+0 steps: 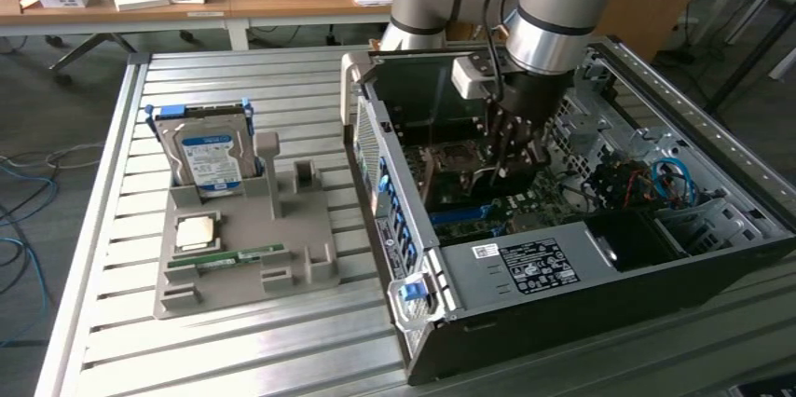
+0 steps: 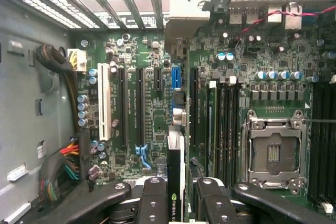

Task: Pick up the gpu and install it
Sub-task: 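Insert the gpu into the slot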

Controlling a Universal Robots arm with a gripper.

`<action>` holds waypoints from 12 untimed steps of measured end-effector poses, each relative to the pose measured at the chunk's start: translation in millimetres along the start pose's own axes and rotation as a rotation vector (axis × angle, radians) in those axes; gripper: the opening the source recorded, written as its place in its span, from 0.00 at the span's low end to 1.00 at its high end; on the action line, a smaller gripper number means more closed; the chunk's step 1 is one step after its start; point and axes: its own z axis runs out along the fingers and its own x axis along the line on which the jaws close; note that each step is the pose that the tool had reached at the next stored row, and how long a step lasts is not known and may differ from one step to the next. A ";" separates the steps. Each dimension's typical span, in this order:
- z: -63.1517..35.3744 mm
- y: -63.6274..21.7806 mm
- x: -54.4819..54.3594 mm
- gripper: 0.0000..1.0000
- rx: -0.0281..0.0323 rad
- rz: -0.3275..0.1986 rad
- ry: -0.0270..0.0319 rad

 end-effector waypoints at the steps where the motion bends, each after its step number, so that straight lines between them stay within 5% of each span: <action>1: 0.0 1.2 0.0 0.26 0.0001 0.000 0.0000; 12: 0.0 4.4 4.3 0.26 0.0001 0.000 0.0002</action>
